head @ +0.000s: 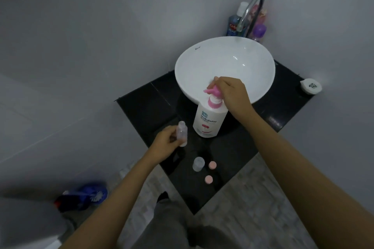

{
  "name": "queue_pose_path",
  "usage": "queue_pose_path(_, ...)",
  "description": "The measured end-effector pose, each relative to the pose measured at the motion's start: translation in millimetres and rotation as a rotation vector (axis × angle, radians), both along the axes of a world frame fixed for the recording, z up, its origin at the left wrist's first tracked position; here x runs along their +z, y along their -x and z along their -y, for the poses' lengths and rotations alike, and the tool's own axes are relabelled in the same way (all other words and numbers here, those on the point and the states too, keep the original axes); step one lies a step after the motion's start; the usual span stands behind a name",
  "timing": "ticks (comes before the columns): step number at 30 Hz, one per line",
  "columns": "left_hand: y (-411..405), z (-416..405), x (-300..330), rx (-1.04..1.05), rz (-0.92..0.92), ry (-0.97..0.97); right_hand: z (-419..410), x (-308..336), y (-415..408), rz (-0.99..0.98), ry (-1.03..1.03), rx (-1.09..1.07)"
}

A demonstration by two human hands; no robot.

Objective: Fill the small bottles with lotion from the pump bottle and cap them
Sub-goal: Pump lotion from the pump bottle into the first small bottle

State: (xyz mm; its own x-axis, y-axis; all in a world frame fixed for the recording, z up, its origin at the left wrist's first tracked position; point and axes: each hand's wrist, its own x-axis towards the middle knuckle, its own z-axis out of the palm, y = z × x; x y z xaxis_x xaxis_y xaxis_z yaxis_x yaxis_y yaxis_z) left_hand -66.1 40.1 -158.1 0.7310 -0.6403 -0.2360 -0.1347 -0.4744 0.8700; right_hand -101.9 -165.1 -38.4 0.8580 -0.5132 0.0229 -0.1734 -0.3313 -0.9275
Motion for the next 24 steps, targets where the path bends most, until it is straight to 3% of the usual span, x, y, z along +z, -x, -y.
queue_pose_path(5,-22,18,56,-0.049,0.192,0.057,-4,5,-12,-0.024,-0.168,-0.033)
queue_pose_path(11,-35,24,83,-0.127,0.304,0.149,-10,3,-17,-0.110,-0.094,-0.112)
queue_pose_path(24,-50,21,93,-0.183,0.317,0.228,-13,-2,-17,-0.069,-0.121,-0.177)
